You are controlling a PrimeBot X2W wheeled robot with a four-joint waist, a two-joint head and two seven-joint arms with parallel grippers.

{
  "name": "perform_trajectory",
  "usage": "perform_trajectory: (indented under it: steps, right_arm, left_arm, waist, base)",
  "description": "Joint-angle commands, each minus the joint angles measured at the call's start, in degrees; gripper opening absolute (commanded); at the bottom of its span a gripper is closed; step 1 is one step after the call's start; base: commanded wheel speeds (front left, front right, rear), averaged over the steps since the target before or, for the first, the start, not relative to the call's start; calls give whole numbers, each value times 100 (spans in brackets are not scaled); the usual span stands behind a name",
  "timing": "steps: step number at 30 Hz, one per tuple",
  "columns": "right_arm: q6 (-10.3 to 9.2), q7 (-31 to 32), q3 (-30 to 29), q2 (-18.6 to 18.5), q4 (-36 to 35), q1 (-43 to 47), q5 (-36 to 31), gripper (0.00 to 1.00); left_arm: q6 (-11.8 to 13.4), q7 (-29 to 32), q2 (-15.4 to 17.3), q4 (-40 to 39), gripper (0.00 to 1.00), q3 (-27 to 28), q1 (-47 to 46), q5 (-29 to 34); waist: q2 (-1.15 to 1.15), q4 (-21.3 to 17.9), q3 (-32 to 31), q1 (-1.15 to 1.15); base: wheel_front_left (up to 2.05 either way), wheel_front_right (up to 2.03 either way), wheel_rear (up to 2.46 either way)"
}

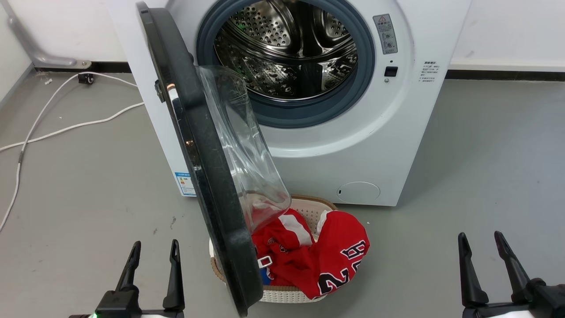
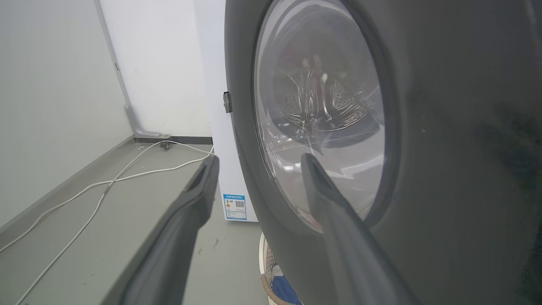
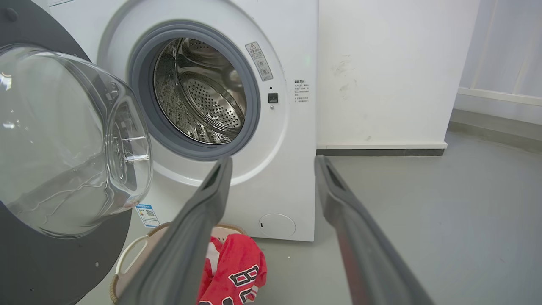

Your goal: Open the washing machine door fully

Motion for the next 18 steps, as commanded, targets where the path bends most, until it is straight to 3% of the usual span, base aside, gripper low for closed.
perform_trajectory:
  steps: [1, 6, 7, 8, 9, 18]
  right_arm:
    - [-3, -12, 14, 22, 2, 44, 15, 100]
    - [-3, -12, 42, 23, 17, 41, 49, 100]
    - [-3, -12, 53, 24, 22, 38, 53, 100]
    - [-3, -12, 62, 24, 27, 36, 53, 100]
    - [-3, -12, 69, 24, 31, 34, 52, 100]
    - [-3, -12, 111, 23, 89, 37, 101, 100]
  left_arm:
    - [28, -16, -6, 4, 100, 7, 3, -8]
    - [71, -16, -6, 21, 100, 14, 2, -59]
    - [72, -16, -6, 26, 83, 14, -1, -71]
    - [77, -16, -5, 30, 25, 22, -5, -89]
    - [83, -16, -5, 34, 0, 29, -10, -100]
    - [175, -16, -5, -327, 0, 412, -164, -77]
  waist:
    - [0, -1, 1, 0]
    - [0, 1, 3, 0]
    - [0, 1, 1, 0]
    - [0, 1, -1, 0]
    - [0, 1, -5, 0]
    - [0, 40, -79, 0]
  base:
    - [0, 0, 0]
    - [0, 0, 0]
    - [0, 0, 0]
    - [0, 0, 0]
    - [0, 0, 0]
    - [0, 0, 0]
